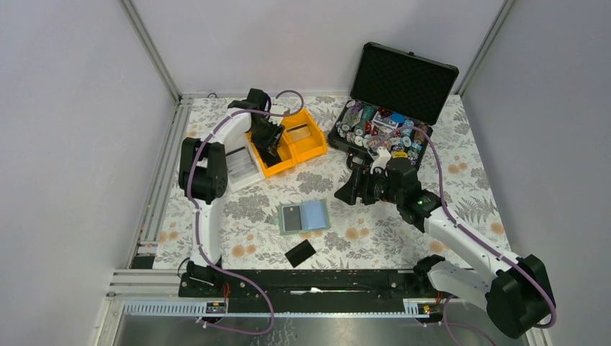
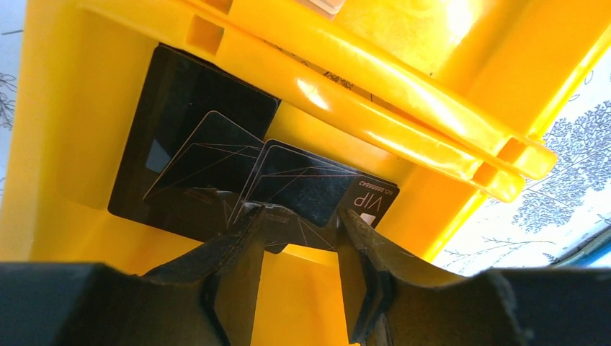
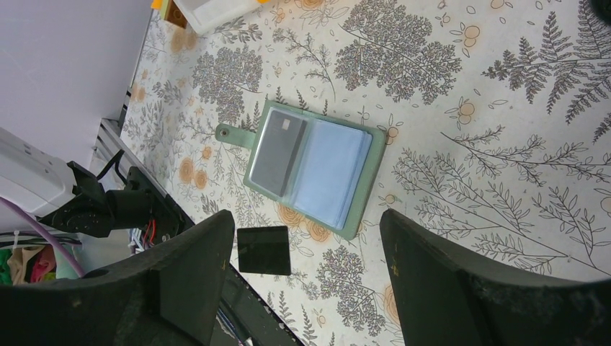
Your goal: Put the credit cards into the card holder
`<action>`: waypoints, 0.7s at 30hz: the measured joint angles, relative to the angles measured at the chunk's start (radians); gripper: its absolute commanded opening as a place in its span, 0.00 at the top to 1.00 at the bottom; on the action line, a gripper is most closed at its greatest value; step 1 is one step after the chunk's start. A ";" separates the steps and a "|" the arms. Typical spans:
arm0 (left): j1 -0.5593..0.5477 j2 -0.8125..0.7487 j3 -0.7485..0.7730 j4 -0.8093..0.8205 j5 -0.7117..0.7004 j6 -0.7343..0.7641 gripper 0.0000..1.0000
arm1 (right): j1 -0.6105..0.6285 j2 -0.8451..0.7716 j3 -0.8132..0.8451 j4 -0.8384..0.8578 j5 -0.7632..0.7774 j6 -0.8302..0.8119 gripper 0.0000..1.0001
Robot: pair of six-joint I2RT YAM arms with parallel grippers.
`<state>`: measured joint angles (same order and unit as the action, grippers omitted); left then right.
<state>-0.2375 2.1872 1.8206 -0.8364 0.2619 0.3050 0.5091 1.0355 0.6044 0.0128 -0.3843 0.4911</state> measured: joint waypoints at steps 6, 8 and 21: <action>0.000 -0.039 -0.063 0.054 0.037 -0.082 0.46 | 0.000 -0.006 0.000 0.000 0.000 -0.001 0.19; 0.002 -0.093 -0.119 0.095 0.045 -0.143 0.43 | 0.000 -0.005 0.002 -0.001 0.000 -0.002 0.20; 0.132 -0.618 -0.429 0.307 -0.097 -0.510 0.22 | 0.002 0.089 0.115 -0.016 -0.002 -0.011 0.22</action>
<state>-0.1051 1.5696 1.3914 -0.5293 0.1654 -0.2054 0.5106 1.1240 0.7193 -0.0032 -0.3866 0.4797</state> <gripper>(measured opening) 0.752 0.785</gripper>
